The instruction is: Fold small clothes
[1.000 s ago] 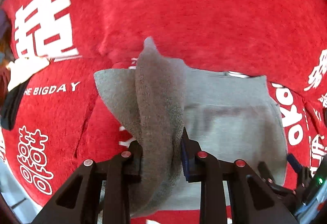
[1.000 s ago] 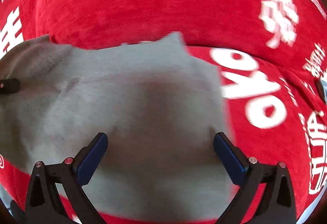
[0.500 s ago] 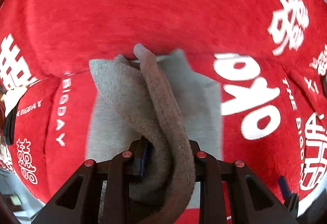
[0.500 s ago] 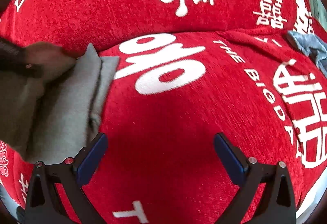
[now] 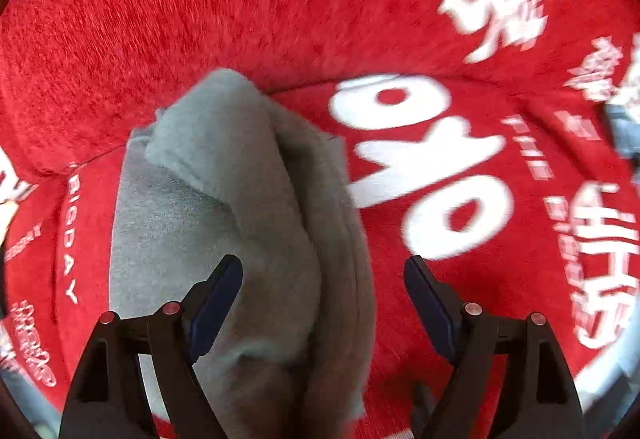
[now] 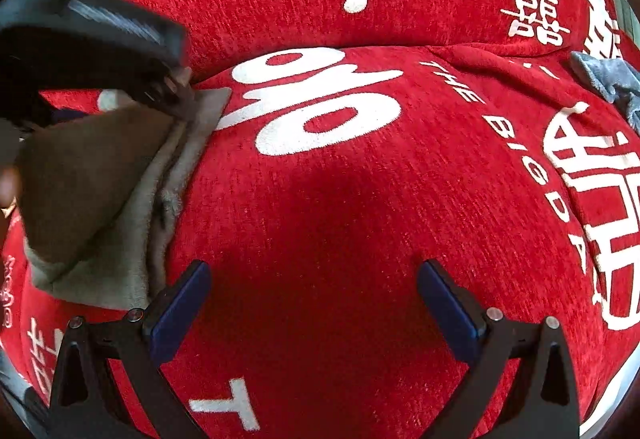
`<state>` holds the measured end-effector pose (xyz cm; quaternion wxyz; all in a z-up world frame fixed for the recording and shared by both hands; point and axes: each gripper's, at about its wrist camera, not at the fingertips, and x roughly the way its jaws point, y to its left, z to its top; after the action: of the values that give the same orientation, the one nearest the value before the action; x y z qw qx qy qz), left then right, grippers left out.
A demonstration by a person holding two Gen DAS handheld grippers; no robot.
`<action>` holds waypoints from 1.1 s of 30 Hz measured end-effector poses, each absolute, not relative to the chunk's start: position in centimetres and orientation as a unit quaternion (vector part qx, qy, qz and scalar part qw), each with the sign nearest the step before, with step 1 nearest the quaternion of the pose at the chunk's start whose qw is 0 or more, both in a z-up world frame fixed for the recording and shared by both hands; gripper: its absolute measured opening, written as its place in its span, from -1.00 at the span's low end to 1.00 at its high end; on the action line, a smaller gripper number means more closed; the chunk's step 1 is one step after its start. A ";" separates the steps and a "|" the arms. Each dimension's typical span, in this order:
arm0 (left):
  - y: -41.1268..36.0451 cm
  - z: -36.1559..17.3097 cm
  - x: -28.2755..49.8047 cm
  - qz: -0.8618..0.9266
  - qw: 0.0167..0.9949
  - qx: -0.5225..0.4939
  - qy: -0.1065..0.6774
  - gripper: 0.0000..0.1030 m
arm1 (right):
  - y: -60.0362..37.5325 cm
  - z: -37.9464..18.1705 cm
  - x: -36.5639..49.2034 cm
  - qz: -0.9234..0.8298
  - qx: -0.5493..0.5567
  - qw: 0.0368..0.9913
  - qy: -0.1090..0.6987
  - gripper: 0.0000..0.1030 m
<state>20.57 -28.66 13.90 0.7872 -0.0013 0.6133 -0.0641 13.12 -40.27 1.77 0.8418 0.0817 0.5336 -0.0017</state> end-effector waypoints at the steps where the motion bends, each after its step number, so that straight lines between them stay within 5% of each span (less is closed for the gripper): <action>1: -28.0 14.9 20.1 -0.083 0.789 -0.017 0.609 0.63 | -40.3 2.1 13.0 0.004 0.089 0.843 0.531 0.99; 7: -20.0 19.9 16.3 -0.098 0.832 -0.072 0.541 0.63 | -39.8 3.4 13.4 0.030 0.118 0.846 0.520 0.99; 16: -12.7 14.7 9.4 -0.066 0.848 -0.024 0.526 0.63 | -37.8 6.8 12.5 0.152 0.218 0.837 0.479 0.99; 25: -18.6 10.4 7.7 -0.059 0.859 0.122 0.494 0.63 | -32.5 5.8 17.9 0.143 0.199 0.817 0.522 0.95; 26: -18.6 10.2 8.2 -0.048 0.858 0.124 0.496 0.63 | -31.8 5.6 18.6 0.146 0.191 0.816 0.527 0.88; 27: -18.0 10.0 9.4 -0.033 0.858 0.110 0.500 0.63 | -31.2 5.4 19.1 0.153 0.186 0.810 0.534 0.51; 28: -16.7 10.1 10.3 -0.025 0.857 0.069 0.511 0.55 | -30.5 5.1 19.6 0.166 0.183 0.798 0.549 -0.09; 31: -11.6 11.0 10.2 -0.044 0.844 -0.096 0.525 0.15 | -29.3 6.3 19.2 0.182 0.168 0.811 0.531 -0.55; 33: -9.8 11.2 8.8 -0.026 0.849 -0.119 0.514 0.16 | -28.4 6.4 18.4 0.204 0.153 0.819 0.515 -0.56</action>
<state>8.76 -9.83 11.18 0.8493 -0.1193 0.5136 -0.0261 18.43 -28.41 6.43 0.8187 0.1532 0.5146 0.2037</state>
